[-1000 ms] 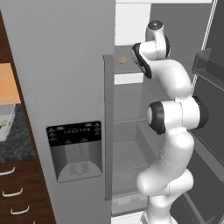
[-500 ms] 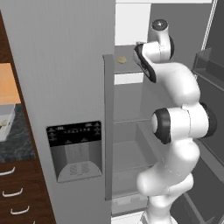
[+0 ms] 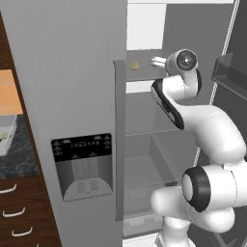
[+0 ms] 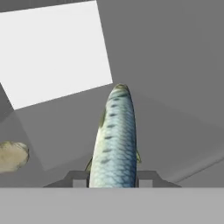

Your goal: Place one garlic and one fish in each tupperware on the nearby counter, to pack two identical lunches.

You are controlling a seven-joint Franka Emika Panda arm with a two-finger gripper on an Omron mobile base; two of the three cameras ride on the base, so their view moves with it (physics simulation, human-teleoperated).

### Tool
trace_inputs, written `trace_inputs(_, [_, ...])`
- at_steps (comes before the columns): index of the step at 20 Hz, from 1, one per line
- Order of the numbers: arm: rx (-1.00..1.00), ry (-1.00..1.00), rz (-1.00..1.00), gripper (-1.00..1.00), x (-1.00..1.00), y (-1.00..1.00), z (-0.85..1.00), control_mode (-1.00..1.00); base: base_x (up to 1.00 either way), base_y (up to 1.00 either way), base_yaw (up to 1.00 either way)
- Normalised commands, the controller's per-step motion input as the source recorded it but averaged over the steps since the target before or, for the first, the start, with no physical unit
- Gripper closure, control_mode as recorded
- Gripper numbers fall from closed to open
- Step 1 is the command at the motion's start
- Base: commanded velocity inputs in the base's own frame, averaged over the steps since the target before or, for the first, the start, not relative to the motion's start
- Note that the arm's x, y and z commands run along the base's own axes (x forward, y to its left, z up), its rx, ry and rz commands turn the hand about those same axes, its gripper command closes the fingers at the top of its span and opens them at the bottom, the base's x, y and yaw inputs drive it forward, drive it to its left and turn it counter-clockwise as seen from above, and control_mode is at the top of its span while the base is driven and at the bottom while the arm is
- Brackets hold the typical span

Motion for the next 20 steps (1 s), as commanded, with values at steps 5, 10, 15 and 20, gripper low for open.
trace_inputs(5, [-0.01, 0.07, 0.15, 1.00, -1.00, 0.41, 0.76, -1.00, 0.00, 0.00, 0.00])
trace_inputs(10, [0.00, 0.17, 0.13, 1.00, -1.00, 0.33, 0.27, -1.00, 0.00, 0.00, 0.00])
trace_inputs(15, [-0.24, 0.32, 0.09, 1.00, -1.00, 0.00, -1.00, -1.00, 0.00, 0.00, 0.00])
trace_inputs(20, [-0.22, 0.03, 0.08, 1.00, -0.48, 0.06, -0.44, -1.00, 0.00, 0.00, 0.00])
